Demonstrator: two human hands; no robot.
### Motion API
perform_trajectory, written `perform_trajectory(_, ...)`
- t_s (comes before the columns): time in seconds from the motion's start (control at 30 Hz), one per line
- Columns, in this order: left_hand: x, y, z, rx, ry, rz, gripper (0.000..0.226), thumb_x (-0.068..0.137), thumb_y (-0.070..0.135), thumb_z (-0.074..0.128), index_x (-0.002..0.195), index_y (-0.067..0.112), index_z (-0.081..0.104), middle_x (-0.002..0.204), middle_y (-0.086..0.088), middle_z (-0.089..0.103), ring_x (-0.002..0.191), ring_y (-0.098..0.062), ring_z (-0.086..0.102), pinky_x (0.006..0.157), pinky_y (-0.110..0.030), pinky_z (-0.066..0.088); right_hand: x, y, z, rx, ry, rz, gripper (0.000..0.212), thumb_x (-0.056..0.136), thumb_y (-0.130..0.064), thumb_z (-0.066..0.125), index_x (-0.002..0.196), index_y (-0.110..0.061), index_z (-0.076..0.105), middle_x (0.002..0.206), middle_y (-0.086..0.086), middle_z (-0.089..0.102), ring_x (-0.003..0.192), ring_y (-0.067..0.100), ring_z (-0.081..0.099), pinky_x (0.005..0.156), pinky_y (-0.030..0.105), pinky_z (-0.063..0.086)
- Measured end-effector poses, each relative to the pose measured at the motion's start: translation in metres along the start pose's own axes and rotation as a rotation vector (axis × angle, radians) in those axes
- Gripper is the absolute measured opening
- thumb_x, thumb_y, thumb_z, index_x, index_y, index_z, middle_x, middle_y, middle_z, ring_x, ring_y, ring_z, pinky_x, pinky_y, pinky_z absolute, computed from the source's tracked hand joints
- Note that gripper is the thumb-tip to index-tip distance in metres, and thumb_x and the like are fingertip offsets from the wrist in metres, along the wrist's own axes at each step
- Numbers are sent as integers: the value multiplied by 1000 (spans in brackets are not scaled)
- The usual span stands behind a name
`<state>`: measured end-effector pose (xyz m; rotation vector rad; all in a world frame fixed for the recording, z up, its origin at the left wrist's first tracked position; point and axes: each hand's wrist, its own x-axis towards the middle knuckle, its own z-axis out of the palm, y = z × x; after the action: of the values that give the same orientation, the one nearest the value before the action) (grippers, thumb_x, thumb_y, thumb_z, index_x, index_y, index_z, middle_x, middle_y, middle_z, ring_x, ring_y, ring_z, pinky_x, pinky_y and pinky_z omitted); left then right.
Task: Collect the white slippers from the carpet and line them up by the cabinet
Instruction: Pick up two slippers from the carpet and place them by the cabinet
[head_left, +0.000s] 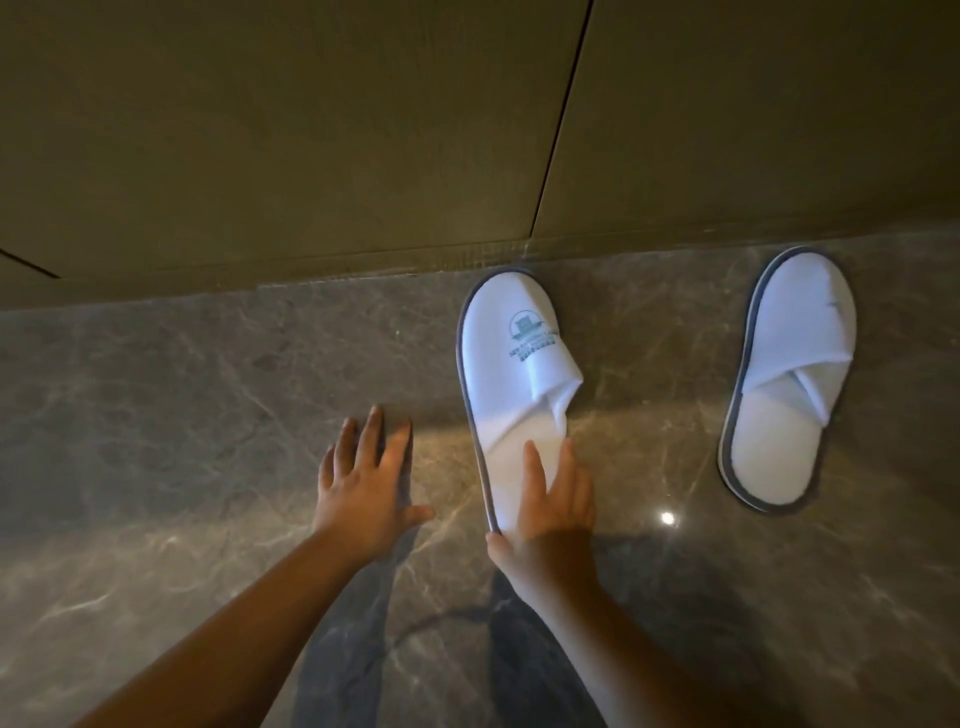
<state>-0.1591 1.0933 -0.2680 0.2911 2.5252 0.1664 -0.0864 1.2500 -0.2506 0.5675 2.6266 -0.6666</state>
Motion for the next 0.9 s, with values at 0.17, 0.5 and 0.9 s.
perform_trajectory(0.17, -1, -1, -3, -107, -3, 0, 98, 68, 58, 61, 142, 26, 4, 156, -4, -8, 142, -29, -12, 115, -48, 2, 0, -12, 16, 5, -17, -45, 90, 75, -38, 61, 143, -22, 5, 154, 18, -1, 140, 34, 6, 114, 43, 15)
perform_trajectory(0.5, -8, 12, -9, -205, 57, 59, 96, 67, 53, 66, 141, 25, 11, 156, -5, 4, 143, -29, 2, 114, -50, 15, 15, 1, -12, 56, 40, -26, 82, 76, -49, 57, 141, -23, 15, 154, 9, 12, 139, 29, 14, 112, 43, 19)
perform_trajectory(0.9, 4, 74, 6, -6, 41, 235, 100, 66, 51, 68, 142, 19, 11, 156, -10, -1, 142, -34, -2, 114, -51, 12, 39, 137, -87, 99, 363, 519, 97, 68, -48, 70, 140, -12, 16, 151, 24, 17, 137, 40, 19, 111, 51, 22)
